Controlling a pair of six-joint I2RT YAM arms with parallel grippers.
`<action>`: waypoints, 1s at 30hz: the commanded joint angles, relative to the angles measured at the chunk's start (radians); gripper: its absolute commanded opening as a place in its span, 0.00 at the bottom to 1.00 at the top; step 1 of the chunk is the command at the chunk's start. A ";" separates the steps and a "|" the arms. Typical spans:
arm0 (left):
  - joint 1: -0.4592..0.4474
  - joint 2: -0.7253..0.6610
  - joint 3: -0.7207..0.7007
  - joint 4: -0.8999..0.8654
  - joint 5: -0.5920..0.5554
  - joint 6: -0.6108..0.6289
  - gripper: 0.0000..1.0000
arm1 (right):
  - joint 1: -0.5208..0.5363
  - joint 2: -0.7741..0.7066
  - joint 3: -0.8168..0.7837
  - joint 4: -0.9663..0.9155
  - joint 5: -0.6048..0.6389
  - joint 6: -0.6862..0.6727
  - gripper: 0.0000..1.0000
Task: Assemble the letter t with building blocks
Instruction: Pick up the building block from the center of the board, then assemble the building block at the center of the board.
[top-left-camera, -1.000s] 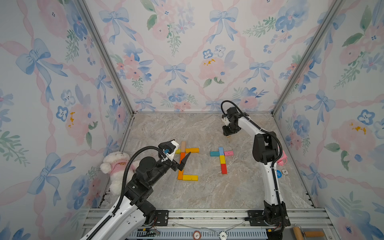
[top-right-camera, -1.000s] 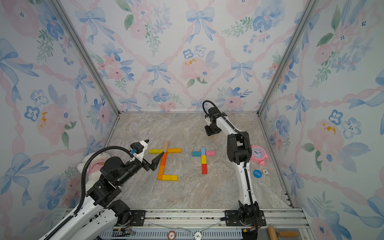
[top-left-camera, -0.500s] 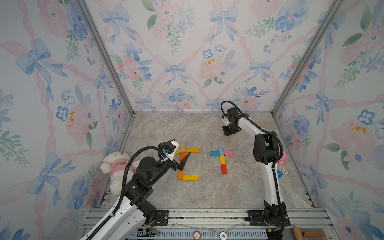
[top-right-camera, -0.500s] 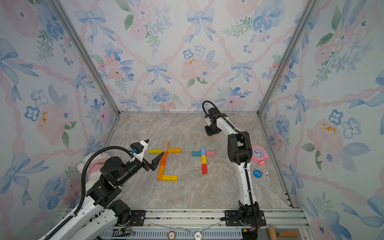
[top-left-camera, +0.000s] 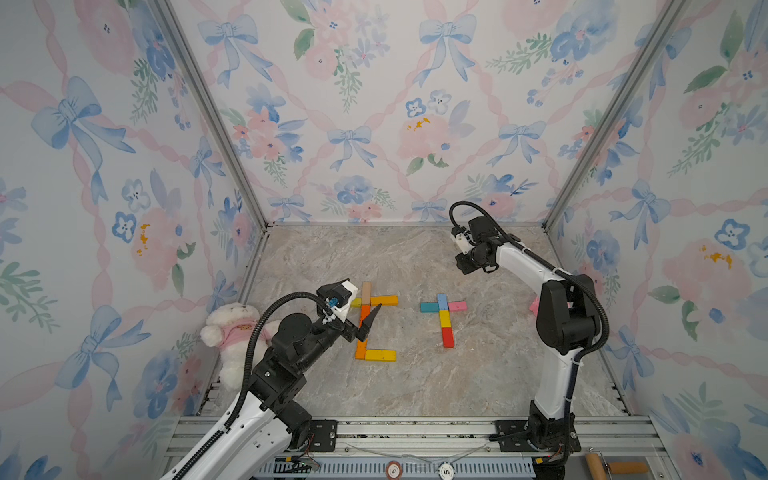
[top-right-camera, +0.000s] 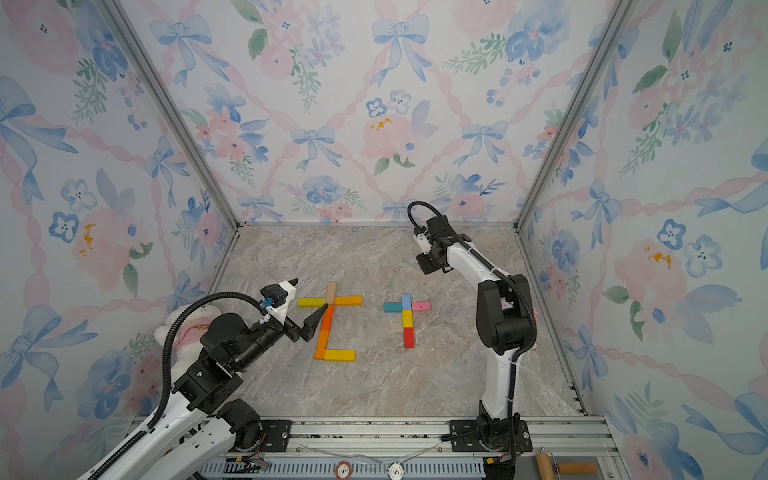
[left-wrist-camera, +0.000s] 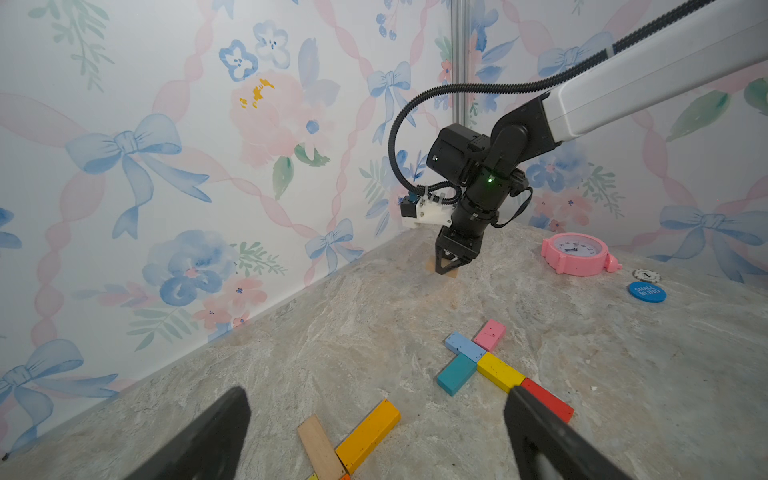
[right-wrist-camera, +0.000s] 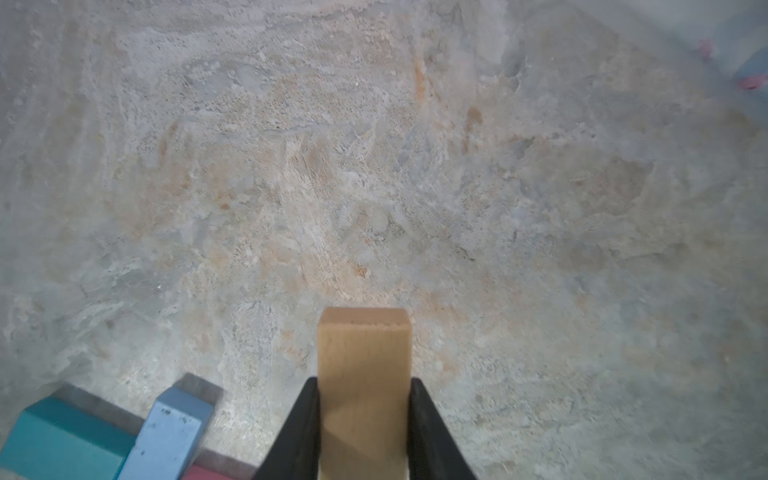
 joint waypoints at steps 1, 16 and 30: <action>0.007 -0.018 0.001 0.015 0.004 0.008 0.98 | 0.009 -0.072 -0.087 0.041 -0.039 -0.079 0.17; 0.000 -0.031 -0.001 0.020 0.016 0.000 0.98 | 0.031 -0.488 -0.548 0.099 -0.185 -0.493 0.12; -0.007 -0.030 -0.007 0.030 0.021 -0.011 0.98 | 0.093 -0.738 -0.740 -0.128 -0.207 -0.815 0.08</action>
